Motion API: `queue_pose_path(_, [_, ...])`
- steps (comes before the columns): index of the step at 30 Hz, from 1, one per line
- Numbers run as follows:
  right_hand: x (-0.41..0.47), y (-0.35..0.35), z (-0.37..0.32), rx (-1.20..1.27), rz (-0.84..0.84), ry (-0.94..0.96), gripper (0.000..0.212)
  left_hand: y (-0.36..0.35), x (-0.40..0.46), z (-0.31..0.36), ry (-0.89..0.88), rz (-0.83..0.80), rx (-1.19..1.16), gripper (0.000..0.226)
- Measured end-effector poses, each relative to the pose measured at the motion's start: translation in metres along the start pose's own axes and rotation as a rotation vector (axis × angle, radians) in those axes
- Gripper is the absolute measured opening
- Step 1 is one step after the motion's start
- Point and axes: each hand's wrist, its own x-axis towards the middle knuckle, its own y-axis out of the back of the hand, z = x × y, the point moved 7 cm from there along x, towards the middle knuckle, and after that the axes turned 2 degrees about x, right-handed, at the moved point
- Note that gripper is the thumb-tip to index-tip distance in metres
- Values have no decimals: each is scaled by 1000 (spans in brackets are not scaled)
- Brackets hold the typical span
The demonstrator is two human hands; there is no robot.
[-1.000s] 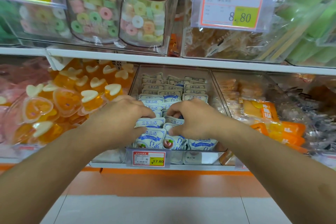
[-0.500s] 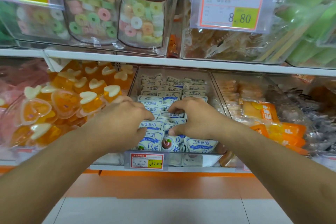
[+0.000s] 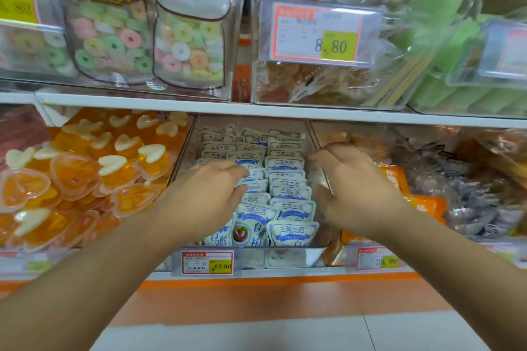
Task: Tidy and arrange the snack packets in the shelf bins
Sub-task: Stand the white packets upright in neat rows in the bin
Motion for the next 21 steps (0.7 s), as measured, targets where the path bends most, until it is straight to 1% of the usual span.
queue_pose_path(3, [-13, -2, 12, 78, 49, -14, 45, -10, 34, -3, 74, 33, -67, 32])
queue_pose_path(7, [-17, -7, 18, 160, 74, -13, 39, -31, 63, -10, 148, -70, -65, 32])
queue_pose_path(9, [-16, -9, 18, 178, 79, -7, 38, -35, 69, -12, 168, -71, -99, 27])
queue_pose_path(12, [-15, -9, 17, 198, 86, -7, 36, -33, 74, -13, 149, -39, -153, 16])
queue_pose_path(14, [-13, -9, 17, 195, 87, -7, 35, -29, 76, -13, 125, 1, -144, 19])
queue_pose_path(16, [-13, -9, 17, 200, 86, -9, 36, -27, 80, -18, 128, 40, -111, 35])
queue_pose_path(18, [-14, -8, 17, 210, 89, -8, 38, -30, 82, -22, 149, 17, -89, 47])
queue_pose_path(19, [-14, -8, 17, 212, 88, -10, 39, -33, 83, -22, 148, 6, -84, 46])
queue_pose_path(21, [-14, -7, 17, 211, 82, -13, 41, -37, 81, -15, 117, -4, -75, 36])
